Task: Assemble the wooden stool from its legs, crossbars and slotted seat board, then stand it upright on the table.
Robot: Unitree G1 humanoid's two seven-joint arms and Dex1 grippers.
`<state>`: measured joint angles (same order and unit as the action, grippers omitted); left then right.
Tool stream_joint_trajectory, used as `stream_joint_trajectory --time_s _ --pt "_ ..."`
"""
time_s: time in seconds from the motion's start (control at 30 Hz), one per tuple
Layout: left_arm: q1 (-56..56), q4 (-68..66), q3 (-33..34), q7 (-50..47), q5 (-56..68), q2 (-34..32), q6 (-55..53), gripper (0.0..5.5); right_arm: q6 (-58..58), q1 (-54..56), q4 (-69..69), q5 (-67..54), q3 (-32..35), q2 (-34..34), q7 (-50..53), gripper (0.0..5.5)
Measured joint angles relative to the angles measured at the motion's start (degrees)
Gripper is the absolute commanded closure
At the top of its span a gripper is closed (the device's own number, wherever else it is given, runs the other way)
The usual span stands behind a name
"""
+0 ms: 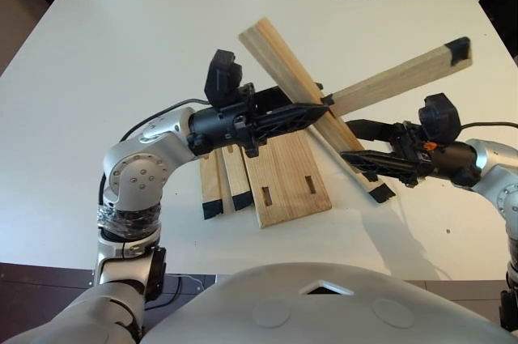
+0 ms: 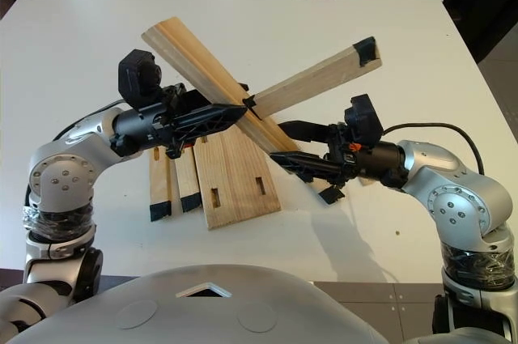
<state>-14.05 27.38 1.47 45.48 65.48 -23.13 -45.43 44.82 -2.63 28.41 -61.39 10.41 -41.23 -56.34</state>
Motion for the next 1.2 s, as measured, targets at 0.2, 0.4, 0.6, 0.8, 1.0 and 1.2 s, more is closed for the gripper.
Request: stream_joint_trajectory --time_s 0.2,0.4,0.6,0.8,1.0,1.2 --pt "2.79 2.74 7.99 4.04 0.67 -11.26 -1.03 3.44 -1.84 -6.06 -1.67 2.32 6.13 -0.15 1.25 2.3" --pt "10.67 7.36 16.39 10.42 3.29 -23.57 -4.23 3.44 -5.89 -17.38 0.69 4.06 11.79 3.49 3.98 2.3" --pt "16.05 9.23 16.77 12.77 1.28 -25.94 -4.03 3.44 -7.94 -22.11 2.9 6.42 11.78 5.79 6.17 2.3" --pt "19.01 7.08 12.76 16.77 -9.56 -26.71 2.23 3.44 -9.2 -22.6 2.81 8.8 10.29 5.83 6.54 2.3" --pt "20.5 5.84 10.03 20.05 -15.73 -27.32 7.47 3.44 -10.07 -22.55 2.17 10.29 9.8 5.48 6.49 2.3" --pt "22.28 7.03 8.2 20.19 -19.91 -27.46 13.14 3.45 -11.14 -22.91 2.02 12.12 9.11 5.24 6.25 2.3"
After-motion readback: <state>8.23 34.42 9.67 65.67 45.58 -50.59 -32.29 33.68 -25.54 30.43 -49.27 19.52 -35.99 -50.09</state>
